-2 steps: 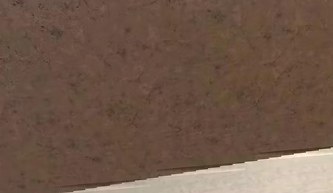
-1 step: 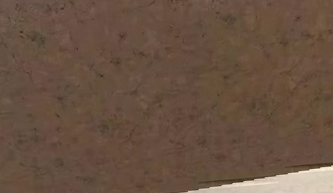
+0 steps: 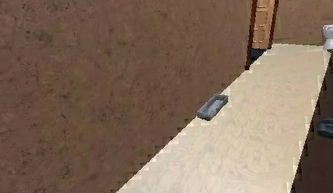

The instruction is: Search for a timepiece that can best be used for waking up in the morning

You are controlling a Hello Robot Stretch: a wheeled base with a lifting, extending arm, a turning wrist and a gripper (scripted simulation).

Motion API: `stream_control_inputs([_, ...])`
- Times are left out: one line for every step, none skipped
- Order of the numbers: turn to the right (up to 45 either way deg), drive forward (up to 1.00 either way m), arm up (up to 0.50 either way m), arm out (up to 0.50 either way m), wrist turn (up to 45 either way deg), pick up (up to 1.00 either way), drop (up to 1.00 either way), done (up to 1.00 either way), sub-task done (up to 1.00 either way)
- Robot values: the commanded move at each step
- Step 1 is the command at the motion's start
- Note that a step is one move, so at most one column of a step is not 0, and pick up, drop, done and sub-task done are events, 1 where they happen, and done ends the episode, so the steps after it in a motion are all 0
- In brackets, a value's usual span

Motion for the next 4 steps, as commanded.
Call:
stream_control_inputs([6.0,0.00,0.00,0.00,0.0,0.00,0.00,0.00,0.00])
stream_control_inputs([0.0,0.85,0.00,0.00,0.0,0.00,0.00,0.00,0.00])
stream_control_inputs([33.0,0.00,0.00,0.00,0.0,0.00,0.00,0.00,0.00])
stream_control_inputs([0.0,1.00,0.00,0.00,0.0,0.00,0.00,0.00,0.00])
